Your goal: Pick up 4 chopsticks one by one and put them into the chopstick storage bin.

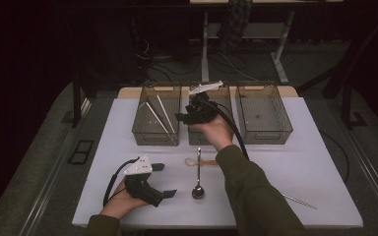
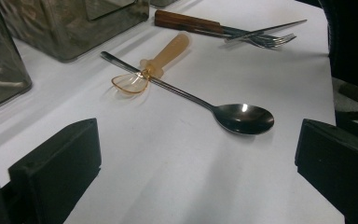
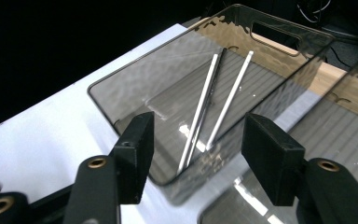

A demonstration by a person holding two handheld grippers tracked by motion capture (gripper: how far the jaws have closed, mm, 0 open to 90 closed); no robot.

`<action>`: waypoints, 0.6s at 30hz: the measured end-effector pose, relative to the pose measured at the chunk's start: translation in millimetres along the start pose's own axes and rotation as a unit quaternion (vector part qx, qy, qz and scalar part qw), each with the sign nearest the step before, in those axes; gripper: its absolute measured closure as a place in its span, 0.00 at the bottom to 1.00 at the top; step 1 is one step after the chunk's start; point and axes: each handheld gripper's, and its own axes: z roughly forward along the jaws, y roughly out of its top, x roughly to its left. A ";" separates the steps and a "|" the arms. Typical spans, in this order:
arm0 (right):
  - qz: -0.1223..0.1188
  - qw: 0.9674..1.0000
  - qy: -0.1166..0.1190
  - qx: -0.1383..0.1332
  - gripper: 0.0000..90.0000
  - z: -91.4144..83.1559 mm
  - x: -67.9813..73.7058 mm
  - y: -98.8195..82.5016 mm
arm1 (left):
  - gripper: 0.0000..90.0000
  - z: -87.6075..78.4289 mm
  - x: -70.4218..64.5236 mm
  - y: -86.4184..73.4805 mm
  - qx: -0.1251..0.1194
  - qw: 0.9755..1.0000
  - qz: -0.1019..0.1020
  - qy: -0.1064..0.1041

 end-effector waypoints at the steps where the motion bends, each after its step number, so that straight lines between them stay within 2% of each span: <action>1: -0.001 1.000 0.002 -0.001 0.48 -4.5 -1.5 -1.7 | 0.00 -0.2 0.0 -0.2 -0.001 1.000 -0.003 -0.001; 4: -0.016 1.000 0.011 0.005 0.46 -17.0 -4.0 -7.7 | 0.00 0.3 0.2 -1.0 0.002 1.000 -0.003 -0.001; 8: -0.047 0.998 0.032 0.018 0.43 -34.0 -4.8 -19.0 | 0.00 0.3 1.0 -1.1 0.001 1.000 -0.004 -0.002; 18: -0.073 0.996 0.050 0.019 0.39 -75.0 -16.1 -47.7 | 0.00 2.0 0.8 -1.5 -0.002 1.000 0.002 0.004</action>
